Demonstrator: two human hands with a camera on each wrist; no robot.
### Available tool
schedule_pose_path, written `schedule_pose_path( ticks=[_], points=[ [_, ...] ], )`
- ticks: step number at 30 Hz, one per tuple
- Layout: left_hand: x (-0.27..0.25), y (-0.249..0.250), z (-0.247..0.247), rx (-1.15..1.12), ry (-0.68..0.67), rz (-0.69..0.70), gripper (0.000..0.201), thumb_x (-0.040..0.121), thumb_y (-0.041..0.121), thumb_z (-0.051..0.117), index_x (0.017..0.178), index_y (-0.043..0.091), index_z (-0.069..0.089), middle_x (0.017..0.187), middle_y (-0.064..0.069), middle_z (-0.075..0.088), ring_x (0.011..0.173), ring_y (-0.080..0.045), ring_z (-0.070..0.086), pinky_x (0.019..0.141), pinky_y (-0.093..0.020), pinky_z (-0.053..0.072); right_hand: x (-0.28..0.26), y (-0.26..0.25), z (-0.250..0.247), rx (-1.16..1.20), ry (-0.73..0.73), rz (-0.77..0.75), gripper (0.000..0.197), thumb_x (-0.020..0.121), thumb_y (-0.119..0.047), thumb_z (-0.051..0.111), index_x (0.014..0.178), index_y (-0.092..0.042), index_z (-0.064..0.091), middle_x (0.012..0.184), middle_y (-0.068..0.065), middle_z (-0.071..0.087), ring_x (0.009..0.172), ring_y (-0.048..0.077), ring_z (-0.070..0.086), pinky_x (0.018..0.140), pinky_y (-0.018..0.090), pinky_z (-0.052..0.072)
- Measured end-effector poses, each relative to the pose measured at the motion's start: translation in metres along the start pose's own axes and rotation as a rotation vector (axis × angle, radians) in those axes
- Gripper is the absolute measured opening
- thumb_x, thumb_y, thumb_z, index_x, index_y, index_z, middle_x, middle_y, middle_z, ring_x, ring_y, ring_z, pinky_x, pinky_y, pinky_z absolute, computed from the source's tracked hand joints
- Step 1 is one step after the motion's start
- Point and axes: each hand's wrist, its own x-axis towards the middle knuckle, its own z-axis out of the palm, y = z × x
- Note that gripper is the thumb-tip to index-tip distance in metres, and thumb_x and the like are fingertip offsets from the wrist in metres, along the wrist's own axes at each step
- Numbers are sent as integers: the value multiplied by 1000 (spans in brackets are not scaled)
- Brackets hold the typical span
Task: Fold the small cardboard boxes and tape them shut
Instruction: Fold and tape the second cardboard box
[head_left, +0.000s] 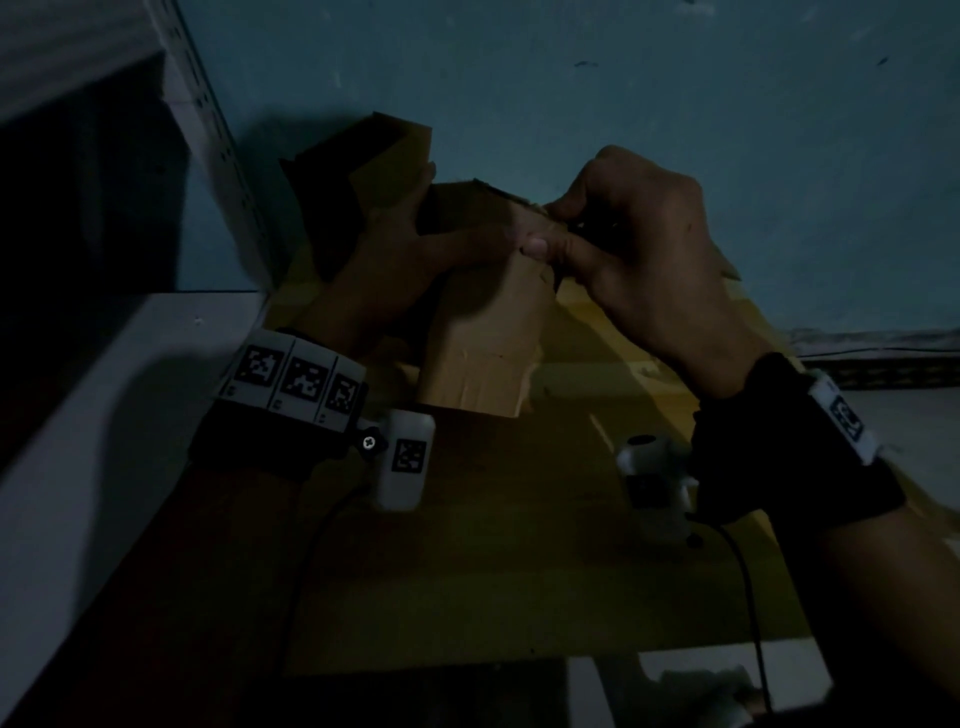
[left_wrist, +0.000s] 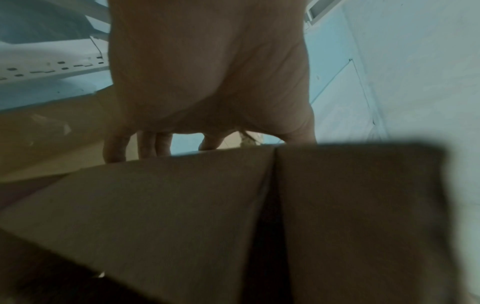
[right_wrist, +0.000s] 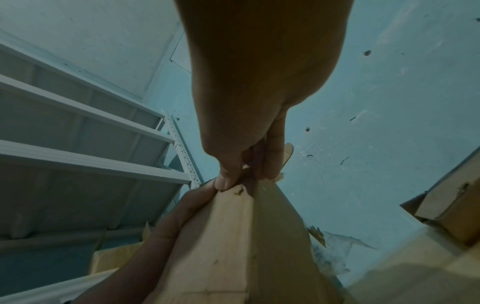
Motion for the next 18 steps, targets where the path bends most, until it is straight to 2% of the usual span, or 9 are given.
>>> schedule_pose_path(
  ticks=[3, 5, 7, 9, 10, 12, 14, 16, 18],
  points=[
    [-3, 4, 1, -17, 22, -1, 115, 60, 52, 85, 154, 27, 24, 141, 2, 48, 122, -17, 54, 98, -37, 50, 0, -1, -1, -33, 4, -12, 30, 88, -35, 74, 91, -7, 66, 88, 2, 60, 75, 15, 56, 65, 35, 48],
    [-5, 7, 2, -15, 41, -6, 99, 72, 43, 81, 152, 26, 26, 127, 9, 54, 109, -10, 57, 90, -28, 51, 0, -5, -1, -89, 32, -32, 33, 89, -41, 73, 96, -9, 67, 95, 2, 62, 74, 15, 59, 66, 39, 50],
    [-7, 9, 2, -7, 41, -29, 63, 83, 34, 73, 136, 35, 38, 102, 20, 51, 92, 1, 55, 77, -18, 48, -1, -10, -1, -125, 82, -43, 38, 89, -45, 73, 103, -10, 64, 104, 4, 62, 71, 15, 59, 64, 39, 50],
    [-11, 12, 0, -9, 31, -54, 47, 83, 35, 72, 116, 36, 40, 100, 19, 51, 92, 0, 55, 79, -19, 49, -2, -14, 0, -150, 115, -55, 38, 89, -44, 73, 100, -9, 62, 103, 6, 59, 69, 13, 54, 61, 36, 47],
    [-12, 14, 0, -25, 29, -61, 51, 78, 41, 75, 116, 31, 44, 106, 15, 55, 96, -5, 58, 83, -24, 51, -2, -14, 0, -167, 109, -61, 33, 90, -41, 72, 96, -10, 62, 99, 5, 60, 69, 13, 53, 60, 36, 47],
    [-11, 15, 0, -48, 37, -58, 72, 67, 50, 81, 127, 27, 48, 113, 9, 58, 103, -13, 62, 87, -32, 54, -2, -13, 1, -183, 68, -52, 24, 92, -36, 70, 91, -13, 65, 91, 1, 63, 71, 15, 57, 61, 40, 50],
    [-14, 17, 0, -69, 63, -52, 75, 71, 45, 77, 136, 31, 41, 108, 13, 55, 103, -12, 60, 87, -32, 52, -2, -11, 2, -161, 40, -31, 20, 93, -35, 68, 91, -15, 67, 88, 0, 66, 72, 16, 61, 63, 43, 52],
    [-13, 16, 1, -61, 67, -40, 81, 73, 43, 73, 144, 28, 36, 112, 12, 53, 105, -12, 58, 91, -32, 51, -2, -13, 2, -131, 29, -20, 20, 92, -35, 69, 93, -15, 67, 85, -2, 67, 71, 15, 62, 63, 42, 52],
    [-15, 17, 2, -40, 76, -30, 81, 77, 40, 73, 147, 26, 34, 112, 12, 52, 105, -12, 57, 87, -28, 50, -3, -16, 3, -101, 22, 1, 22, 91, -37, 71, 93, -15, 66, 80, -4, 66, 69, 13, 61, 62, 41, 52]
  ],
)
